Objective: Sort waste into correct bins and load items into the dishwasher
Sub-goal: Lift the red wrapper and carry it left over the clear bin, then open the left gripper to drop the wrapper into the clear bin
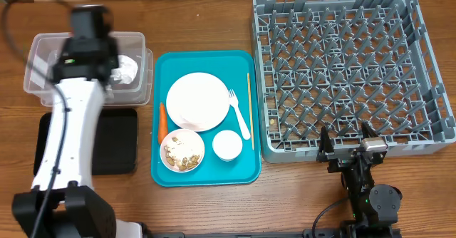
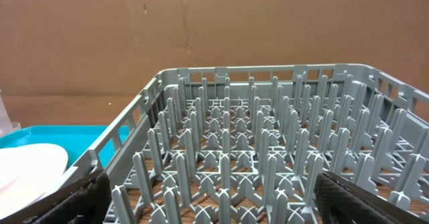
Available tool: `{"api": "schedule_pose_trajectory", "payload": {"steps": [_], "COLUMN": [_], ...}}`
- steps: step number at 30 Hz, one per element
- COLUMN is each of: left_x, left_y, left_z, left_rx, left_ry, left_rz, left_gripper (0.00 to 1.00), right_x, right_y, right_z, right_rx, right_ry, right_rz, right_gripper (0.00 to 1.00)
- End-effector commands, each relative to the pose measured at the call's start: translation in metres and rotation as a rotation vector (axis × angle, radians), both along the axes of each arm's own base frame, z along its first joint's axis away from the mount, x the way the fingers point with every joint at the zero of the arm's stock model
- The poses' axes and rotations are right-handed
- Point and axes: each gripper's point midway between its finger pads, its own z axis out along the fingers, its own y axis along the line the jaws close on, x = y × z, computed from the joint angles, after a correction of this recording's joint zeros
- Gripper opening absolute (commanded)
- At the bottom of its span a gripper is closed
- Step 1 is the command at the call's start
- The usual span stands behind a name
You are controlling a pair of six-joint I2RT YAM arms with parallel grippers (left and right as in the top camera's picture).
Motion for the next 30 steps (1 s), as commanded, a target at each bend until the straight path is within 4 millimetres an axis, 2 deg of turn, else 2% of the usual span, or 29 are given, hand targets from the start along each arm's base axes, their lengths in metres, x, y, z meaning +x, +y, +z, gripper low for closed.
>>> {"api": "schedule_pose_trajectory", "payload": {"steps": [1, 8, 14, 17, 24, 30], "left_x": [0.002, -0.011, -0.011, -0.010, -0.002, 0.010], "left_y": [0.011, 0.052, 0.067, 0.073, 0.076, 0.070], "left_z": [-0.010, -0.057, -0.094, -0.099, -0.096, -0.102], "left_rx": [-0.184, -0.263, -0.220, -0.181, -0.187, -0.226], "left_ry": [-0.039, 0.057, 0.162, 0.179, 0.136, 0.105], "left_rz": [0.016, 0.105, 0.093, 0.089, 0.108, 0.072], "left_gripper": [0.04, 0.04, 0.04, 0.04, 0.04, 0.04], "right_x": [0.000, 0.000, 0.000, 0.000, 0.000, 0.000], "right_y": [0.000, 0.000, 0.000, 0.000, 0.000, 0.000], "right_z": [-0.002, -0.002, -0.001, -0.002, -0.001, -0.002], "right_rx": [-0.001, -0.001, -0.001, -0.001, -0.001, -0.001], "right_ry": [-0.005, -0.005, -0.006, -0.005, -0.006, -0.005], "right_rz": [-0.002, -0.002, -0.002, -0.002, -0.002, -0.002], "right_gripper": [1.00, 1.00, 1.00, 1.00, 1.00, 1.00]}}
